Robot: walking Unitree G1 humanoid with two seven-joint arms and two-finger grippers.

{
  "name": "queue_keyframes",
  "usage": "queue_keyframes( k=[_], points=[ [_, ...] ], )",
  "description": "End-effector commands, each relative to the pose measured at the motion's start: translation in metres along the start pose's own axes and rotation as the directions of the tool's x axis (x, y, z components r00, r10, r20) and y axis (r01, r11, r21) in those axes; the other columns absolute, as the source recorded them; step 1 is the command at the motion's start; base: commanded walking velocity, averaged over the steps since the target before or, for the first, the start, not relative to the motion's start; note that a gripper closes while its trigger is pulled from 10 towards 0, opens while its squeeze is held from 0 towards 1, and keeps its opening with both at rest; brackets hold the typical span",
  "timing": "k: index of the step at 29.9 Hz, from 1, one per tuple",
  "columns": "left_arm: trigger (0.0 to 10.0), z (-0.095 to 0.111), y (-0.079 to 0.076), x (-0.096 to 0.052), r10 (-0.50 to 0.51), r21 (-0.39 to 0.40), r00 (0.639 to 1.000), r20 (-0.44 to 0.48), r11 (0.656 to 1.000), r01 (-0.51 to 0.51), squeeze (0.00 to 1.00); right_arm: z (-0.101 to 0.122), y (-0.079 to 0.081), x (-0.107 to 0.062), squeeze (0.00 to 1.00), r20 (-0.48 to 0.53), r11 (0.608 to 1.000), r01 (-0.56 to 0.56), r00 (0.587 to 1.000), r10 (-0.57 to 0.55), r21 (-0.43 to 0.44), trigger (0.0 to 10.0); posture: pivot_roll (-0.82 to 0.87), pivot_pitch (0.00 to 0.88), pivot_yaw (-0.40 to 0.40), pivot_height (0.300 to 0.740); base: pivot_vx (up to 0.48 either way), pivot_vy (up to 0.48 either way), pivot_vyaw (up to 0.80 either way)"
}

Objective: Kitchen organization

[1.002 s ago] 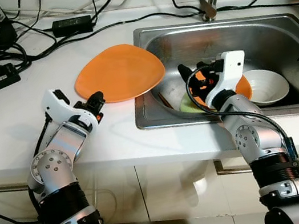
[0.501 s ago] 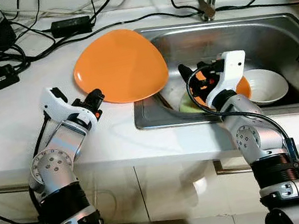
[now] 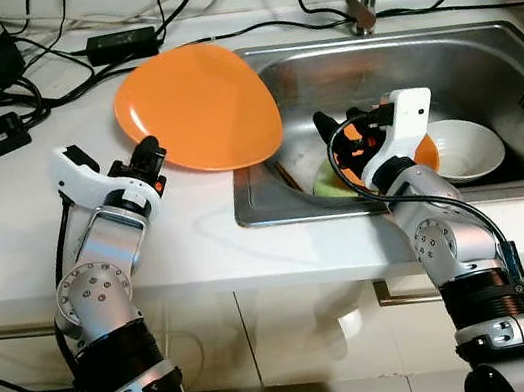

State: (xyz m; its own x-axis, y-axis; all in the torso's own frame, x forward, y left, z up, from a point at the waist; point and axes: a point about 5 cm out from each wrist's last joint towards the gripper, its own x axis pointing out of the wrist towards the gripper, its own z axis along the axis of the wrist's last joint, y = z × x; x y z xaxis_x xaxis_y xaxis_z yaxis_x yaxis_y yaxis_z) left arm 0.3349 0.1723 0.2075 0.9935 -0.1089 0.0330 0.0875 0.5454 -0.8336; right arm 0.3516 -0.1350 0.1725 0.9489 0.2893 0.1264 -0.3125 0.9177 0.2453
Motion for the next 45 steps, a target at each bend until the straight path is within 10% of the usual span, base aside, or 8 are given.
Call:
queue_keyframes(
  k=[1,9,11,12,16,17,20,45],
  points=[
    [10.0,0.005,-0.021,-0.001,-0.119,0.008,0.992,0.037,0.993,0.118,0.0,0.009,-0.001,0.002,0.0,0.033,1.0,0.008,0.999,-0.008,0.003,10.0,0.07,0.05,0.011,0.74,0.0,0.0,0.0],
    [10.0,0.0,-0.023,0.002,-0.128,0.006,0.991,0.023,0.992,0.128,0.0,0.018,-0.002,0.005,0.0,0.068,0.999,0.015,0.998,-0.017,0.033,10.0,0.07,0.04,0.016,0.74,0.0,0.0,0.0],
    [10.0,-0.002,-0.025,0.004,-0.143,0.011,0.99,0.015,0.99,0.143,0.0,0.023,-0.003,0.008,0.98,0.085,0.997,0.021,0.996,-0.027,0.071,10.0,0.07,0.043,0.012,0.74,0.0,0.0,0.0],
    [10.0,-0.003,-0.026,0.004,-0.147,0.012,0.989,0.013,0.989,0.146,0.0,0.024,-0.003,0.009,1.0,0.089,0.996,0.022,0.996,-0.029,0.084,10.0,0.07,0.043,0.012,0.74,0.0,0.0,0.0],
    [10.0,-0.005,-0.027,0.006,-0.155,0.009,0.988,0.01,0.988,0.155,0.0,0.03,-0.003,0.011,1.0,0.107,0.992,0.015,0.994,-0.029,0.126,10.0,0.07,0.044,0.009,0.74,0.0,0.0,0.0],
    [10.0,-0.006,-0.028,0.006,-0.16,0.007,0.987,0.009,0.987,0.16,0.0,0.031,-0.002,0.011,0.35,0.11,0.989,0.008,0.994,-0.024,0.145,10.0,0.07,0.045,0.006,0.74,0.0,0.0,0.0],
    [10.0,-0.009,-0.032,0.008,-0.178,0.008,0.984,0.001,0.984,0.178,0.0,0.033,0.0,0.013,0.0,0.114,0.974,-0.008,0.993,-0.019,0.226,10.0,0.07,0.045,0.006,0.74,0.0,0.0,0.0],
    [10.0,-0.013,-0.052,0.002,-0.438,0.115,0.89,-0.128,0.885,0.452,0.0,0.031,0.006,0.015,0.0,0.103,0.915,-0.072,0.994,0.034,0.397,10.0,0.07,0.061,0.013,0.74,0.0,0.0,0.0]
  ],
)
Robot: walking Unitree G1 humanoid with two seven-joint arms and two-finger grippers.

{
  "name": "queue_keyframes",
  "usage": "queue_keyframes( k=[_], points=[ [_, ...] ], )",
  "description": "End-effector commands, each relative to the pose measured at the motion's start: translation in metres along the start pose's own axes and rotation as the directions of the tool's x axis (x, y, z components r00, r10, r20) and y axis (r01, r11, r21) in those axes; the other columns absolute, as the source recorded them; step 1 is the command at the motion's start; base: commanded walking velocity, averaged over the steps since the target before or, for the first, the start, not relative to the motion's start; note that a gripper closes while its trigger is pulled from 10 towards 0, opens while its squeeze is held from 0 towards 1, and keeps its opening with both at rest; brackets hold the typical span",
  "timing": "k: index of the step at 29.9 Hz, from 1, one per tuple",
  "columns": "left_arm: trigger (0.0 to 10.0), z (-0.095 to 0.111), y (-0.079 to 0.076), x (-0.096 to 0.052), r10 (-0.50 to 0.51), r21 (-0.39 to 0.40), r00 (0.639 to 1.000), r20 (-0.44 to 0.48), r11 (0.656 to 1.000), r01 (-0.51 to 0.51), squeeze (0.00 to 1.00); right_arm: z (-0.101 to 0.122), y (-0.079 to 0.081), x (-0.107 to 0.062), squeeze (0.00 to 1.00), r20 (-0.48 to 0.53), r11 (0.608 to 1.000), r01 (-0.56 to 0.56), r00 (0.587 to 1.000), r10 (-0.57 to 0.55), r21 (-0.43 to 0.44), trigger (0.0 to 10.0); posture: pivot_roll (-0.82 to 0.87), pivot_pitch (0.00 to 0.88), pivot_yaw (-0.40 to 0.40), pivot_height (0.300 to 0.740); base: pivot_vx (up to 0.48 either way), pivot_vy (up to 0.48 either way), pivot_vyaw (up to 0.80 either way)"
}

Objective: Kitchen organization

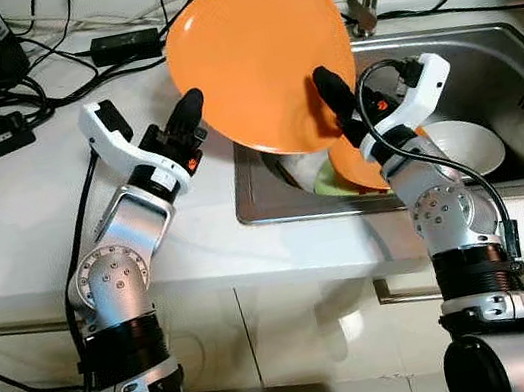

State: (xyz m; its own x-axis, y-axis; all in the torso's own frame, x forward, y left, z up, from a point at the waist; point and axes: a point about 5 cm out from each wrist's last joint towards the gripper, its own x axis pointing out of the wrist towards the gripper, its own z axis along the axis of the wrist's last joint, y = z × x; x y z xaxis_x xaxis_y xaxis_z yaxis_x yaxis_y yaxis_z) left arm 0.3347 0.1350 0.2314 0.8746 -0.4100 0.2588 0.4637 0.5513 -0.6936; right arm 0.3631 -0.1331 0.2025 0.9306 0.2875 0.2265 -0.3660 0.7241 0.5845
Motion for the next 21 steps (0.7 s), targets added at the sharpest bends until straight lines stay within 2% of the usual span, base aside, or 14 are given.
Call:
queue_keyframes(
  k=[1,10,13,21],
  points=[
    [10.0,0.008,-0.009,0.0,-0.082,0.027,0.997,0.012,0.996,0.081,0.0,0.003,0.001,0.0,0.0,0.004,1.0,-0.007,1.0,0.007,0.021,10.0,0.07,0.06,0.013,0.74,0.0,0.0,0.0],
    [10.0,0.024,0.01,-0.001,-0.037,0.083,0.999,0.028,0.996,0.034,0.0,0.007,-0.001,-0.002,0.0,0.016,0.998,-0.007,1.0,0.006,0.064,10.0,0.05,0.059,0.013,0.74,0.0,0.0,0.0],
    [10.0,0.027,0.012,-0.001,-0.035,0.089,0.999,0.034,0.996,0.032,0.0,0.009,-0.001,-0.003,0.0,0.031,0.995,-0.021,0.999,0.018,0.102,10.0,0.05,0.059,0.013,0.74,0.0,0.0,0.0],
    [10.0,0.027,0.015,-0.001,-0.042,0.084,0.999,0.03,0.996,0.04,0.0,0.009,0.001,-0.003,0.0,0.026,0.99,-0.043,0.999,0.04,0.133,10.0,0.05,0.061,0.018,0.74,0.0,0.0,0.0]
  ],
)
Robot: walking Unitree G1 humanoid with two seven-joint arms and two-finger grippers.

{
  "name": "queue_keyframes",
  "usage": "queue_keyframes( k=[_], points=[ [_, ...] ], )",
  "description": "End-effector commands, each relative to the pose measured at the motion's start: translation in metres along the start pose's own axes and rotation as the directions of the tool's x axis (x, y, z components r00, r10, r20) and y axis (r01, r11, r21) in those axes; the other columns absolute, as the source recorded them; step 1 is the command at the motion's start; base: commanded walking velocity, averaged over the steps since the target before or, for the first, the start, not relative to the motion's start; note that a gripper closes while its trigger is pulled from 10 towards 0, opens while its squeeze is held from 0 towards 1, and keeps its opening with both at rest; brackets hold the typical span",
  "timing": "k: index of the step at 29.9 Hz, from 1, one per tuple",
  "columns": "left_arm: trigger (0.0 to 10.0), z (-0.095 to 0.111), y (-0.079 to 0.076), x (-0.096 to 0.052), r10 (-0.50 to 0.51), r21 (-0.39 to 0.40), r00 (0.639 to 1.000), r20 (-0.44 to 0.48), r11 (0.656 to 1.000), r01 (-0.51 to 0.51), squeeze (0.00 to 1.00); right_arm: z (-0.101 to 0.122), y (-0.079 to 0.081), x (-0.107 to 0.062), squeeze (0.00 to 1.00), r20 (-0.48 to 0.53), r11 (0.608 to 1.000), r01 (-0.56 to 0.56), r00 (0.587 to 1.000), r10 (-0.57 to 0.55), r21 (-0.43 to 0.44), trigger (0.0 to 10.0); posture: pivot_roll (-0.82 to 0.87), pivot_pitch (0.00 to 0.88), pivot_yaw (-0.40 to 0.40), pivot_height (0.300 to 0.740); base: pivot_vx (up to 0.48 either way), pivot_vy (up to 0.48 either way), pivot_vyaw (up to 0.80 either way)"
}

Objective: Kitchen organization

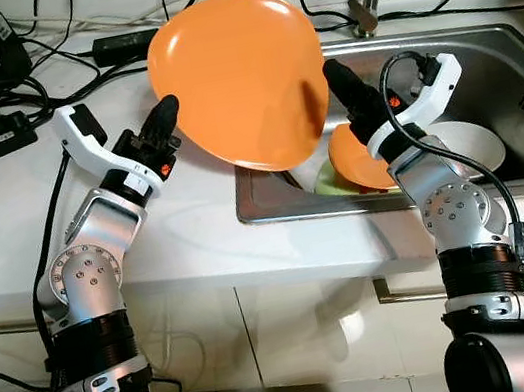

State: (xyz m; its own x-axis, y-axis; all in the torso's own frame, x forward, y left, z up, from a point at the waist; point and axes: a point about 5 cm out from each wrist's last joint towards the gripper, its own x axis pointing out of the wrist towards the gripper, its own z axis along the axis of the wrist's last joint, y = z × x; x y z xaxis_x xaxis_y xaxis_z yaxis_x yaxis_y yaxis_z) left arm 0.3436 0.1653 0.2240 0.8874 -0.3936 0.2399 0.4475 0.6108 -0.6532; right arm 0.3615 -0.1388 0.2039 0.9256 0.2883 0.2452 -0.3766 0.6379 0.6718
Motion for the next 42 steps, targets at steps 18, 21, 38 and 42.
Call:
queue_keyframes(
  k=[18,21,38,42],
  points=[
    [10.0,0.009,-0.012,0.003,-0.175,0.012,0.984,0.006,0.984,0.175,0.0,-0.002,0.004,0.0,0.0,-0.011,0.999,-0.03,0.999,0.03,0.021,10.0,0.05,0.055,0.022,0.74,0.0,0.0,0.0],
    [10.0,0.007,-0.012,0.003,-0.191,0.009,0.982,-0.004,0.982,0.191,0.0,-0.002,0.005,0.001,0.0,-0.011,0.999,-0.036,0.999,0.037,0.022,10.0,0.05,0.052,0.023,0.74,0.0,0.0,0.0],
    [10.0,0.0,-0.009,0.003,-0.204,-0.016,0.979,-0.016,0.979,0.204,0.0,-0.001,0.015,0.001,0.0,0.011,0.994,-0.092,0.996,0.091,0.052,0.0,0.05,0.036,0.026,0.74,0.0,0.0,0.0],
    [10.0,0.001,-0.007,0.004,-0.193,-0.007,0.981,-0.011,0.981,0.193,0.0,0.0,0.017,0.002,0.0,0.023,0.991,-0.108,0.994,0.106,0.075,0.0,0.04,0.032,0.024,0.74,0.0,0.0,0.0]
  ],
)
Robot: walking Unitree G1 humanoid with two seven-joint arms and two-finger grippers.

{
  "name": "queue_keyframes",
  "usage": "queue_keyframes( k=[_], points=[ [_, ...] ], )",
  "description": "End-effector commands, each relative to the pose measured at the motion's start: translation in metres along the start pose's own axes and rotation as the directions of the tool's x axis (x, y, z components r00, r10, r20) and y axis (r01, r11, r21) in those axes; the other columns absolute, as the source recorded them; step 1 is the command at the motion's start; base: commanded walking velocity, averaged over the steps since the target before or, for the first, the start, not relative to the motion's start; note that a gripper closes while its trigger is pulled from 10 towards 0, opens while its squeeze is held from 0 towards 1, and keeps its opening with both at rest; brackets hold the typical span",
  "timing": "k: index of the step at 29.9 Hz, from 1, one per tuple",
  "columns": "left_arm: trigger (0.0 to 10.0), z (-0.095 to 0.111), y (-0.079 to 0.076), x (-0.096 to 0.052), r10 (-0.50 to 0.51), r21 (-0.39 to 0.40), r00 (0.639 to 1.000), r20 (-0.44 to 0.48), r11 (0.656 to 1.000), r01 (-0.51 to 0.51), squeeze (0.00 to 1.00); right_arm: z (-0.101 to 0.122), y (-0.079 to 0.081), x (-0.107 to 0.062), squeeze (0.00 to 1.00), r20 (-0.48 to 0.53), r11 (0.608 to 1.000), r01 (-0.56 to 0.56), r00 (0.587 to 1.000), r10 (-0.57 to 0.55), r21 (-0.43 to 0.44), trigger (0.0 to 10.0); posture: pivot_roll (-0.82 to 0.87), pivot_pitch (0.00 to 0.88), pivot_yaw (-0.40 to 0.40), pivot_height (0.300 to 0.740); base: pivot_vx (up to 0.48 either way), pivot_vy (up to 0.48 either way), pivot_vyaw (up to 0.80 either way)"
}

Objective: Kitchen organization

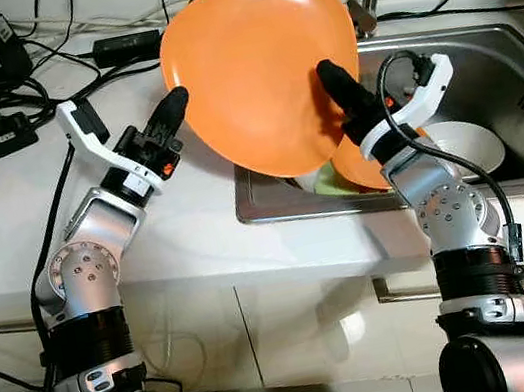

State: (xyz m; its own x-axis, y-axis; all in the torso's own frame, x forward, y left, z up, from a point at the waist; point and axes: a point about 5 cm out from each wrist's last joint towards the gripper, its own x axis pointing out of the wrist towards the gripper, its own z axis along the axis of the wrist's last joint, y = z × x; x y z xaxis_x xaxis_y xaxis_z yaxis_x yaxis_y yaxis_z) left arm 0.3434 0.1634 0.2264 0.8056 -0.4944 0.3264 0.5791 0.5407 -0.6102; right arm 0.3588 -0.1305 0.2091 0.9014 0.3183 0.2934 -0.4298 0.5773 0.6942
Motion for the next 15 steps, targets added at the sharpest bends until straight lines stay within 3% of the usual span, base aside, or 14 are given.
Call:
queue_keyframes(
  k=[1,15],
  points=[
    [10.0,0.001,-0.004,0.003,-0.039,-0.004,0.999,0.005,0.999,0.039,0.0,0.002,0.008,0.001,0.0,0.009,0.999,-0.047,0.999,0.046,0.019,0.0,0.04,0.032,0.024,0.74,0.0,0.0,0.0],
    [10.0,-0.006,0.005,0.004,0.028,0.038,0.999,-0.039,0.999,-0.027,0.0,0.013,0.021,-0.003,0.0,0.09,0.975,-0.169,0.983,0.157,0.145,0.0,0.04,0.035,0.028,0.74,0.0,0.0,0.0]
  ],
)
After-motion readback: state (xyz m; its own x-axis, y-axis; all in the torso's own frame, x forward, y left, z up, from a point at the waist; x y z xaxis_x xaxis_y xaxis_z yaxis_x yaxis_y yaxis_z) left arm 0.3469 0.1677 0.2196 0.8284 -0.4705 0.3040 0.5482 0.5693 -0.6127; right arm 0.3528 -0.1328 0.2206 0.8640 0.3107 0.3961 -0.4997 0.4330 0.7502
